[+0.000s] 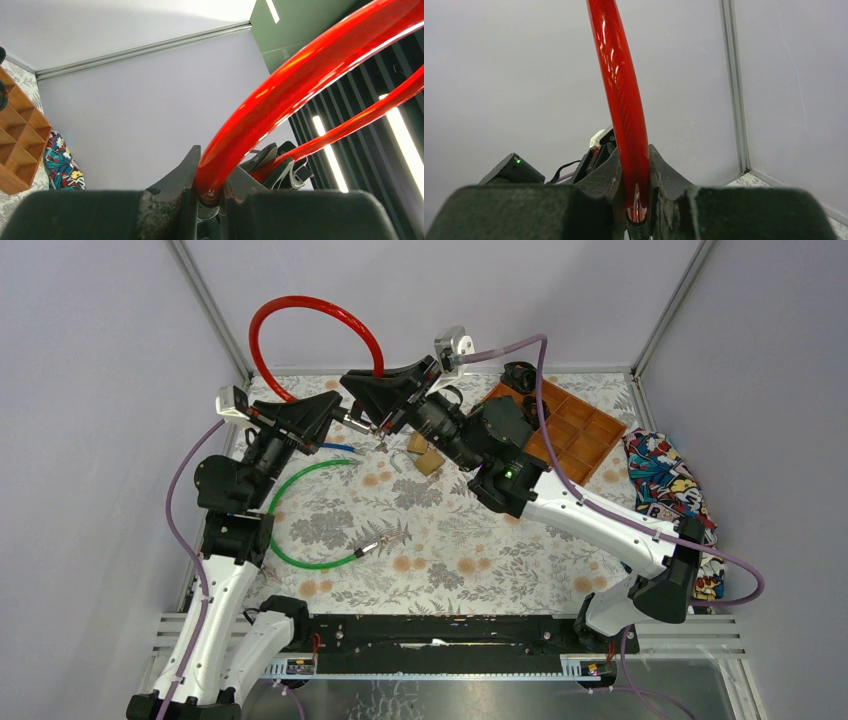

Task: Lock with the key
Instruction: Lock the lock.

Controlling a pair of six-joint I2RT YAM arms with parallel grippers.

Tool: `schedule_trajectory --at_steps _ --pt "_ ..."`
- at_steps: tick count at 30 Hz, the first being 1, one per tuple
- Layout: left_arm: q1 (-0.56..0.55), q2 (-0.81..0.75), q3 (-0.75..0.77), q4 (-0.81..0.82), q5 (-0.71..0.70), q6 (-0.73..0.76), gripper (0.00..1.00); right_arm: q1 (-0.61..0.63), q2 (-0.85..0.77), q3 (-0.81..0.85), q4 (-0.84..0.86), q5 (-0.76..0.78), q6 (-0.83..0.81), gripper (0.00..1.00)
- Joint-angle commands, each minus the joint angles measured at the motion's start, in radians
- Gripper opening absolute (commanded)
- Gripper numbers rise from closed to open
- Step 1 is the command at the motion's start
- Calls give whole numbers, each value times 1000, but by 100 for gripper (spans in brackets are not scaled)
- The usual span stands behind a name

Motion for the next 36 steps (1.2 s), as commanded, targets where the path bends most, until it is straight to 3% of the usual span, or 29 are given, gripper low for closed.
schedule_trajectory --at_steps 1,4,9,17,18,21,22,23,30,33,36 --pt "1 -16 19 113 -64 -115 0 30 6 -18 -36 -15 21 0" --pt "1 -11 22 136 -67 -110 0 31 25 4 -92 -14 9 0" --pt "1 -28 -5 151 -70 -38 0 31 49 52 -182 -25 -2 29" --pt "1 -45 -78 152 -77 46 0 31 15 117 -249 -2 -84 43" --pt "1 -46 -80 167 -78 62 0 31 11 123 -260 -2 -91 48" --pt "1 -52 -88 193 -86 95 0 31 0 158 -327 -7 -122 76" --pt "2 -54 -93 205 -90 113 0 31 -9 168 -352 -7 -132 96" --pt "2 -57 -98 224 -94 129 0 31 -20 178 -377 -7 -140 99" --pt "9 -81 -125 377 -111 249 0 11 -117 293 -708 10 -131 100" --pt "11 -92 -133 418 -112 276 0 -47 -176 297 -825 -45 11 100" --pt "12 -99 -137 488 -96 318 0 -147 -238 197 -794 -175 293 95"
